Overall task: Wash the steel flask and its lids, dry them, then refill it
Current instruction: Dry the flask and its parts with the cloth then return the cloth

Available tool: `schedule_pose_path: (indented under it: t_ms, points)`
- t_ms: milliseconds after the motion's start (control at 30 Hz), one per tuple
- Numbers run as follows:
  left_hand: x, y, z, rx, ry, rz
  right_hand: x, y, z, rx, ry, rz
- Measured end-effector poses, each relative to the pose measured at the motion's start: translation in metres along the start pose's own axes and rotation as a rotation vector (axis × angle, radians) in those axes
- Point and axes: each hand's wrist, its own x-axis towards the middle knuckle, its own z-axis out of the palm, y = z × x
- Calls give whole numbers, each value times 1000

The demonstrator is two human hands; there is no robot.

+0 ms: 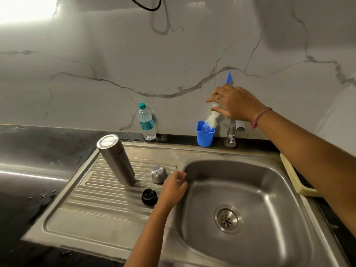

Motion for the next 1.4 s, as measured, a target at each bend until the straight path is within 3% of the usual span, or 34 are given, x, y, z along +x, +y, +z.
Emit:
schedule_pose_path:
  t_ms: [100, 267, 367, 467, 633, 833, 1033, 1400]
  points:
    - [-17, 3, -18, 158, -19, 115, -13, -40, 0, 137, 70, 61]
    - [-41, 13, -58, 251, 85, 314, -37, -107, 20, 467, 166, 287]
    - [-48, 19, -89, 289, 210, 404, -52, -144, 40, 620, 198, 423]
    - [-42, 17, -120, 330, 446, 486, -67, -173, 61, 702, 178, 511]
    - [-23, 14, -167, 202, 666, 283, -88, -209, 89, 783, 99, 600]
    - [4, 2, -197, -92, 597, -31, -98, -237, 105, 820, 60, 681]
    - [22, -10, -191, -204, 536, -42, -107, -244, 113, 846, 50, 718]
    - [27, -4, -194, -220, 612, -14, -121, -249, 114, 818, 22, 793]
